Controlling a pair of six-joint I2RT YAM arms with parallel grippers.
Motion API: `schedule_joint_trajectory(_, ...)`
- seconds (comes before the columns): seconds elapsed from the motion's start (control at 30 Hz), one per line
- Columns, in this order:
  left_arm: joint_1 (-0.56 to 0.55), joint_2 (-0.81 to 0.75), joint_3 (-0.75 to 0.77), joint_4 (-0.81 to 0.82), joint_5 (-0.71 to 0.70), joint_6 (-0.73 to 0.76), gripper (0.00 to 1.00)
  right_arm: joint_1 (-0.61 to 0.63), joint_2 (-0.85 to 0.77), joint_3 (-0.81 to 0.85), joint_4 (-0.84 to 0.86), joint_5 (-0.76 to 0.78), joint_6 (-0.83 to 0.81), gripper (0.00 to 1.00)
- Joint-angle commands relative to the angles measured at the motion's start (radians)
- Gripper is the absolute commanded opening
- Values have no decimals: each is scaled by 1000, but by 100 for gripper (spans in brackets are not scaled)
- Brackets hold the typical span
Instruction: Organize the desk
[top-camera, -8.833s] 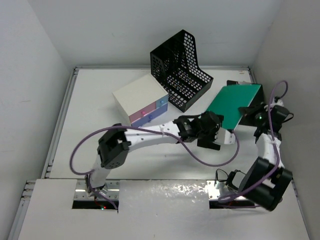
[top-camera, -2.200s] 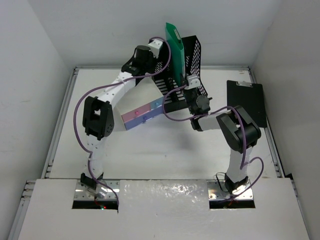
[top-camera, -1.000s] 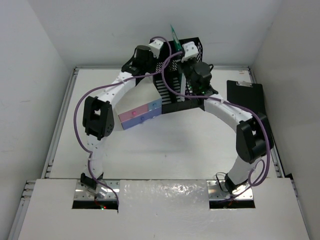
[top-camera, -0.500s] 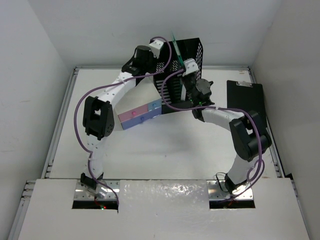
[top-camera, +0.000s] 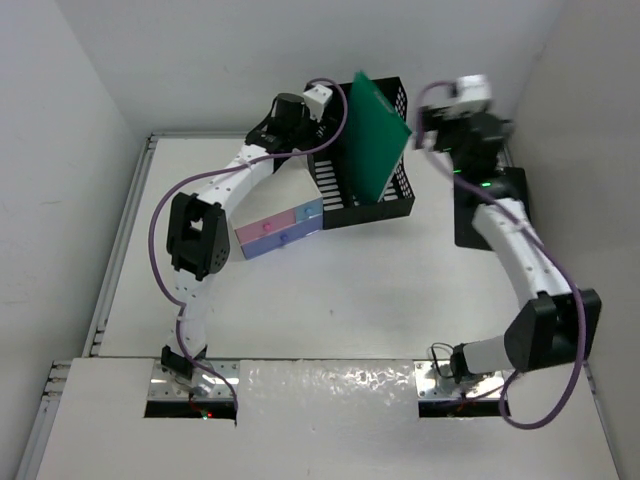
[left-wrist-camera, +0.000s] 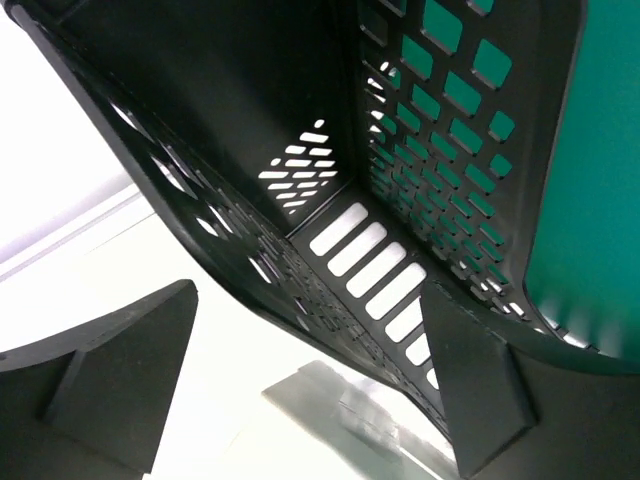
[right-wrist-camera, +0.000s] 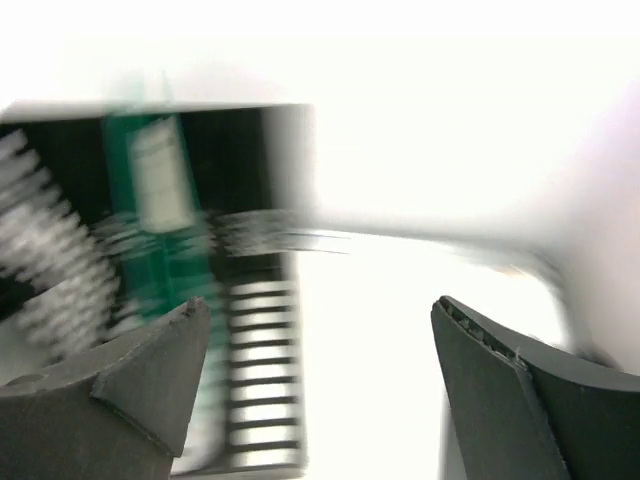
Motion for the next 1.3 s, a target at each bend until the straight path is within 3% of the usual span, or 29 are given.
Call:
schedule_joint_trajectory(0.0, -3, -18, 50, 16, -7, 1, 94, -298, -35, 19, -290, -113, 265, 87)
schedule_joint_trajectory(0.13, -2, -19, 95, -28, -7, 33, 99, -399, 192, 112, -361, -113, 268, 71)
schedule_joint_trajectory(0.23, -3, -19, 103, -36, -7, 45, 100, -404, 309, 241, -434, -151, 234, 67)
schedule_joint_trajectory(0.37, -3, -19, 106, -50, -32, 55, 100, -404, 318, 154, -232, -138, 239, 70)
schedule_joint_trajectory(0.47, -3, -30, 107, -67, -29, 62, 100, -404, 399, 230, -207, -17, 196, 70)
schedule_joint_trajectory(0.53, -3, -38, 106, -78, -27, 68, 100, -406, 503, 431, -271, 16, 135, 70)
schedule_joint_trajectory(0.57, -3, -45, 107, -82, -27, 70, 100, -404, 569, 522, -390, 23, 119, 70)
schedule_joint_trajectory(0.6, -3, -50, 106, -93, -30, 73, 100, -406, 722, 628, -459, 34, 92, 70)
schedule_joint_trajectory(0.63, -3, -53, 104, -101, -33, 79, 99, -407, 802, 834, -521, 54, 80, 71)
schedule_joint_trajectory(0.67, -3, -61, 106, -107, -33, 81, 100, -407, 878, 927, -623, 60, 67, 71)
schedule_joint_trajectory(0.73, -3, -68, 109, -134, -46, 91, 100, -415, 1047, 1099, -670, 68, 41, 73)
schedule_joint_trajectory(0.9, -3, -119, 141, -189, -60, 108, 100, -441, 1072, 948, -459, 50, 27, 77)
schedule_joint_trajectory(1.03, -3, -139, 188, -222, -67, 142, 100, -488, 1197, 1075, -533, 4, 78, 76)
schedule_joint_trajectory(1.1, -2, -140, 193, -243, -72, 151, 100, -493, 1222, 1091, -596, -9, 105, 72)
schedule_joint_trajectory(1.23, 0, -131, 204, -265, -66, 157, 100, -493, 1182, 936, -549, -130, 136, 61)
schedule_joint_trajectory(1.27, 0, -128, 207, -274, -67, 156, 99, -494, 1171, 915, -541, -183, 194, 53)
